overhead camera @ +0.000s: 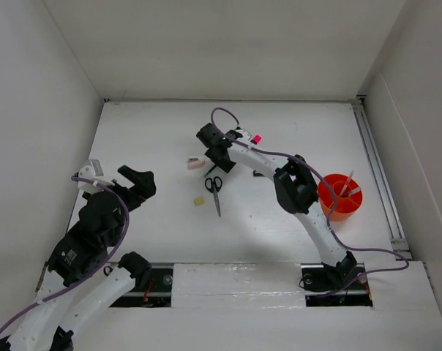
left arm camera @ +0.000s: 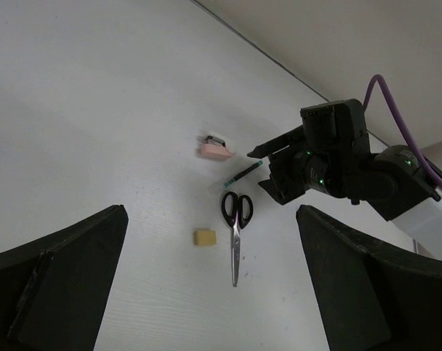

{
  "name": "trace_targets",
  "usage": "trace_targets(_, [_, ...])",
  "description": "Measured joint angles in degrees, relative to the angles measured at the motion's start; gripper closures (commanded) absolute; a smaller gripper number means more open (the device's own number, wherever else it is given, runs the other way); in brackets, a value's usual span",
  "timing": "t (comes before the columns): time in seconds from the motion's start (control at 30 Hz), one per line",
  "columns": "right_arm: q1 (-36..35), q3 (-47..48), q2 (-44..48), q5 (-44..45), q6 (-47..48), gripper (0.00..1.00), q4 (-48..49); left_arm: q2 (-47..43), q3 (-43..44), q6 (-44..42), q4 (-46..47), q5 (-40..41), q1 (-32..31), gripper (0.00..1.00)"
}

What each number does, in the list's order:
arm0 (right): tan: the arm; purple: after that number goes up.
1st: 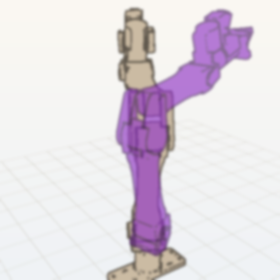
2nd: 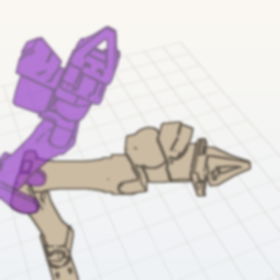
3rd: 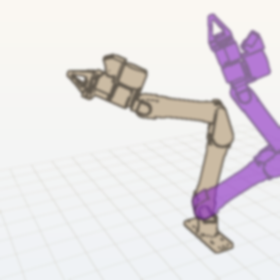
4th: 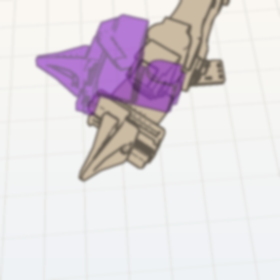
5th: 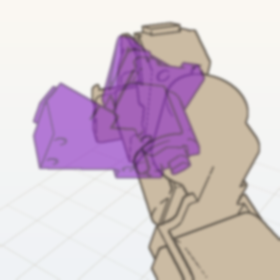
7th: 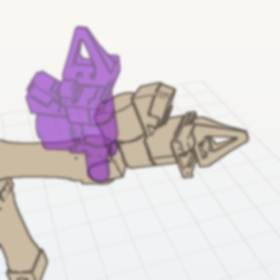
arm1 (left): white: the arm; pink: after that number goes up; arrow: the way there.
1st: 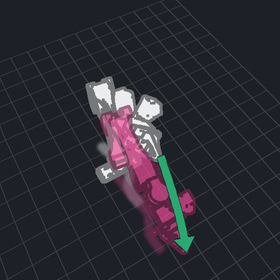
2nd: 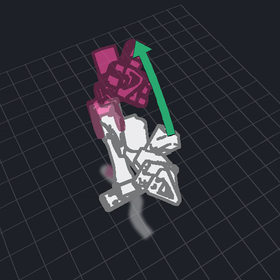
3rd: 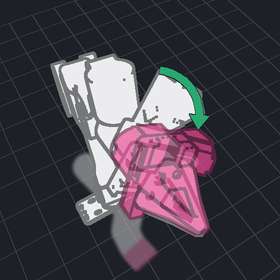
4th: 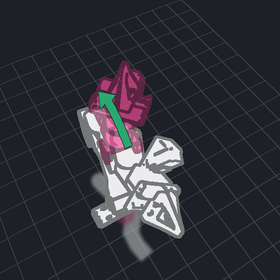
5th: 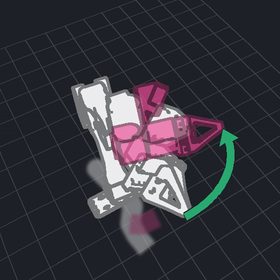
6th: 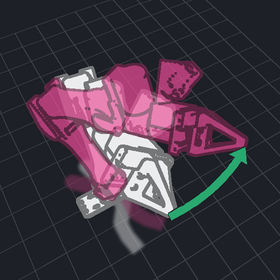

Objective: Sort the stationery into containers
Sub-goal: Pick up the pen from the center of the board.

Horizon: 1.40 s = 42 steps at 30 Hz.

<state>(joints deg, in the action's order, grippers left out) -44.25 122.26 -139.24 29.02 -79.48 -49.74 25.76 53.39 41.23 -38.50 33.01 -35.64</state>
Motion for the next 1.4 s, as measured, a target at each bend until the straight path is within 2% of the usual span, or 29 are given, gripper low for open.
trace_targets(0.13, [0.0,0.4,-0.3,-0.5,0.5,0.43,0.0,-0.4,0.0,0.0,0.0,0.0,0.0,0.0])
trace_targets(0.23, [0.0,0.9,-0.7,-0.8,1.0,0.44,0.2,-1.0,0.0,0.0,0.0,0.1,0.0,0.0])
trace_targets(0.3, [0.0,1.1,-1.0,-0.8,1.3,0.5,0.2,-1.6,0.0,0.0,-0.1,0.2,0.0,0.0])
trace_targets(0.53, [0.5,3.3,-2.1,-1.2,2.4,0.52,-1.7,-3.5,0.0,0.2,-0.2,0.4,0.0,0.0])
trace_targets(0.87, [2.4,14.0,-7.8,-6.7,8.1,0.8,-7.5,-6.8,0.0,0.2,-0.4,0.5,0.0,0.0])
trace_targets(0.93, [2.9,15.1,-8.2,-8.0,9.1,0.87,-8.1,-7.3,0.0,0.2,-0.4,0.5,0.0,0.0])
trace_targets(1.03, [3.5,15.3,-8.3,-9.8,10.3,0.92,-8.4,-7.9,0.0,0.2,-0.4,0.5,0.0,0.0])
trace_targets(1.1, [3.8,15.3,-8.3,-10.9,11.0,1.0,-8.3,-8.0,0.0,0.2,-0.4,0.5,0.0,0.0])
trace_targets(1.4, [4.8,10.8,-5.9,-13.5,12.7,1.0,-4.7,-8.3,0.0,0.2,-0.4,0.5,0.0,0.0])
